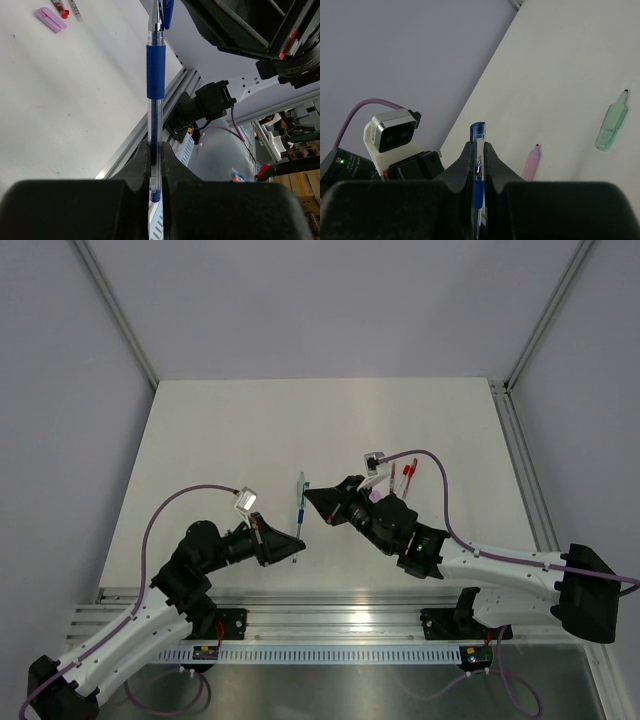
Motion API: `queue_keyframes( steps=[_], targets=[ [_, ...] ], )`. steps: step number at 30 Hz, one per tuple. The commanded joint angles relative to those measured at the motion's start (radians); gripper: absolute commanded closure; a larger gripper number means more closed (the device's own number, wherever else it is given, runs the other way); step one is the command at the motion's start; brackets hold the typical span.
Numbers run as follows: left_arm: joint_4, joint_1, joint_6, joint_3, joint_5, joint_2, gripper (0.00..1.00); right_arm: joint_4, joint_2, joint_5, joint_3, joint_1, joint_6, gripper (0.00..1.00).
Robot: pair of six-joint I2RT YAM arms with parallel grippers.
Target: Insert the pens into the pen caps
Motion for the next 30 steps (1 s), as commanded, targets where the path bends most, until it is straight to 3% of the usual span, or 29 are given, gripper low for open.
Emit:
queue_keyframes(
  steps=[1, 30],
  targets=[
    [0.079, -0.008, 0.019, 0.015, 0.005, 0.000, 1.00, 0.042, 0.006, 0.037, 0.039, 0.010, -0.021, 1.00],
    [0.079, -0.014, 0.017, 0.017, 0.013, -0.017, 1.00, 0.045, 0.001, 0.028, 0.035, 0.010, -0.016, 1.00]
  ],
)
